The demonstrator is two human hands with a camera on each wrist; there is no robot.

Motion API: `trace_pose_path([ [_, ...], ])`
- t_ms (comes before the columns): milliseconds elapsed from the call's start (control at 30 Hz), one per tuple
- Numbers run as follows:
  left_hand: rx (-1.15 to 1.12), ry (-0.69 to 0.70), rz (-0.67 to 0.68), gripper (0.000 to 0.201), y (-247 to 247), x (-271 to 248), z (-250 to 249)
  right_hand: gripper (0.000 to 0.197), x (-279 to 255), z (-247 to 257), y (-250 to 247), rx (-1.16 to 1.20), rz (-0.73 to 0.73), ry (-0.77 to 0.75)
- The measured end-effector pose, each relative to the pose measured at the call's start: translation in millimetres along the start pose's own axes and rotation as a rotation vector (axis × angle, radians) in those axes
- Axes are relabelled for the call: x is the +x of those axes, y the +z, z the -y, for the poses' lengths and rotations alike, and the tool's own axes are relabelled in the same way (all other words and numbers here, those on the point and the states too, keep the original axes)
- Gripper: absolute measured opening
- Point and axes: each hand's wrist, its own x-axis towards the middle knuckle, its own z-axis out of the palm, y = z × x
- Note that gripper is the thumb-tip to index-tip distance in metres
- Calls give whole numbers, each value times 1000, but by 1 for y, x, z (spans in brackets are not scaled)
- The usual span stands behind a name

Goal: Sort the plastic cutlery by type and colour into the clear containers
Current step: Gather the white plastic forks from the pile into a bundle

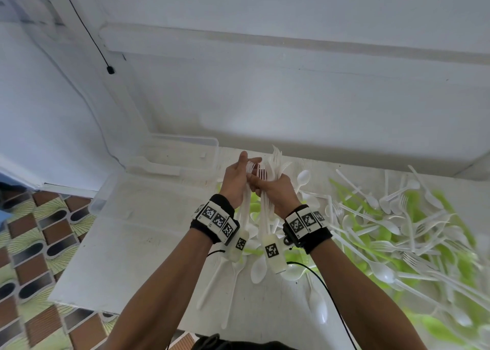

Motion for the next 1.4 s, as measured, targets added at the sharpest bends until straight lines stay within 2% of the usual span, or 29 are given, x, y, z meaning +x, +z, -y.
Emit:
trace_pose_path([
  [100, -5, 1, -21, 52, 0, -2, 0, 23, 2, -5, 1, -26, -9, 5],
  [267, -38, 69, -73, 28, 3, -5, 2, 35, 1, -10, 4, -40, -10, 31],
  [433, -103, 69, -185, 23, 9, -9, 2, 40, 3, -14, 8, -111, 20, 93],
  [533, 3, 118, -201, 19, 8, -8, 3, 26, -2, -14, 10, -141, 103, 117],
  [600, 59, 127, -198, 17, 8, -7, 3, 26, -4, -15, 10, -179, 137, 115],
  [767, 213, 177, -216, 15, 3, 0, 7, 28, -5, -19, 8, -225, 87, 143],
  [867, 201, 187, -231, 20, 0, -2, 2, 30, -7, -19, 8, -153, 52, 128],
  [967, 170, 82, -181, 38, -6, -5, -4, 40, -1, -18, 3, -58, -19, 127],
  [1033, 253, -40, -80, 44, -10, -11, -6, 47, 1, -15, -1, -22, -66, 126],
  [1167, 434, -201, 139, 24, -11, -30, -2, 30, 6, -6, -9, 29, -127, 143],
  [1300, 601, -177, 253, 20, -7, -37, -3, 31, 8, -4, -15, 5, -146, 144],
  [1400, 544, -198, 336, 26, -2, -41, -10, 30, 8, -1, -17, 23, -127, 147],
])
